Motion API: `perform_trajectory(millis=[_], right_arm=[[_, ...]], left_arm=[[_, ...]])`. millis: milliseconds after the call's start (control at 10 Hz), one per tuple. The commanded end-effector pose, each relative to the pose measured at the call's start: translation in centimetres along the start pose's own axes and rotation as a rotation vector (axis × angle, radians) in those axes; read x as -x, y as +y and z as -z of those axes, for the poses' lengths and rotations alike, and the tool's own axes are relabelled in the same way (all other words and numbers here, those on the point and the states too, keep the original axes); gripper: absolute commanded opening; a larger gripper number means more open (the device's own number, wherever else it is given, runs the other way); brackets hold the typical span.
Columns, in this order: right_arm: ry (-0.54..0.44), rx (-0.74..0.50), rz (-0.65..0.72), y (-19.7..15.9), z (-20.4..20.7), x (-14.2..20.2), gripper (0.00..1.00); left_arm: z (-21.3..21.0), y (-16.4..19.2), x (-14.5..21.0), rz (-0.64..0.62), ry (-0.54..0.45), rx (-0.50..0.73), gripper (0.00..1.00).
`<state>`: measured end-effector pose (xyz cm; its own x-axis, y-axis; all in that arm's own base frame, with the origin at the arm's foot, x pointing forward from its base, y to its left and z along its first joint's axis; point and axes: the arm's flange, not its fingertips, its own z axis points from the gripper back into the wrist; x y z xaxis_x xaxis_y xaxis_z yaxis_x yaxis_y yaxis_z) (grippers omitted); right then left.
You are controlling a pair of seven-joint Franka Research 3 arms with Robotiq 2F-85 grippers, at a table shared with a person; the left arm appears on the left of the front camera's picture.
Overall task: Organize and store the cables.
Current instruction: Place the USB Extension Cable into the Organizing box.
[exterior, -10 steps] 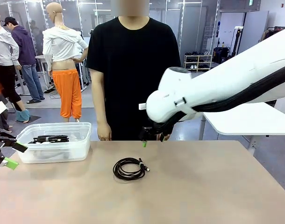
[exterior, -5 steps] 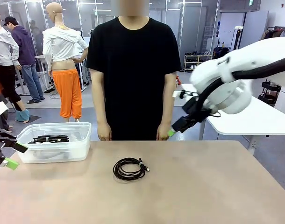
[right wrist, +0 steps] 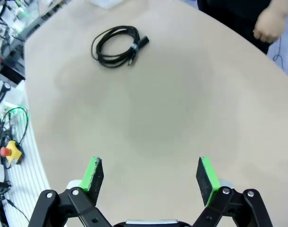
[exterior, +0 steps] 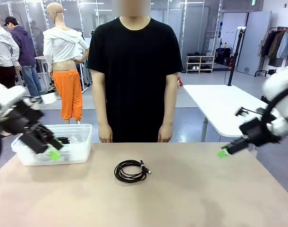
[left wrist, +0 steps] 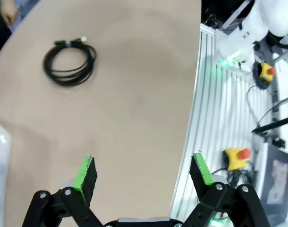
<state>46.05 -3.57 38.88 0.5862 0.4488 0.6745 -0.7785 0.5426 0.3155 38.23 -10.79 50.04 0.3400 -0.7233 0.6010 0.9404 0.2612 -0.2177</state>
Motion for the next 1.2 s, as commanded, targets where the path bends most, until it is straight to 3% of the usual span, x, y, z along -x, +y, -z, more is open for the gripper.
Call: perform_trajectory(millis=[0, 300, 500, 700, 800, 900, 1100], right_arm=[[-0.086, 0.021, 0.017, 1.8, -2.7, 4.1, 1.00], [-0.207, 0.138, -0.021, 5.6, -6.3, 10.1, 1.00], [-0.232, 0.237, -0.022, 9.0, -7.9, 11.8, 1.00], [-0.258, 0.326, -0.034, 11.4, -7.3, 11.7, 1.00], [-0.254, 0.329, -0.037, 11.1, -6.8, 11.3, 1.00], [-0.241, 0.266, -0.026, 4.4, -11.8, 8.3, 1.00], [-0.241, 0.266, -0.026, 4.4, -11.8, 8.3, 1.00]], left_arm=[[3.0, 1.0, -4.8, -0.106, 0.079, 0.037, 1.00], [10.5, 2.1, -10.8, -0.245, 0.216, 0.040, 1.00], [14.7, 3.4, -13.4, -0.346, 0.207, 0.030, 1.00], [16.6, 4.0, -15.2, -0.420, 0.149, -0.071, 1.00], [17.4, 4.7, -15.4, -0.419, 0.131, -0.080, 1.00], [17.3, 4.8, -15.2, -0.409, 0.110, -0.049, 1.00], [17.0, 4.4, -14.8, -0.416, 0.144, -0.032, 1.00]])
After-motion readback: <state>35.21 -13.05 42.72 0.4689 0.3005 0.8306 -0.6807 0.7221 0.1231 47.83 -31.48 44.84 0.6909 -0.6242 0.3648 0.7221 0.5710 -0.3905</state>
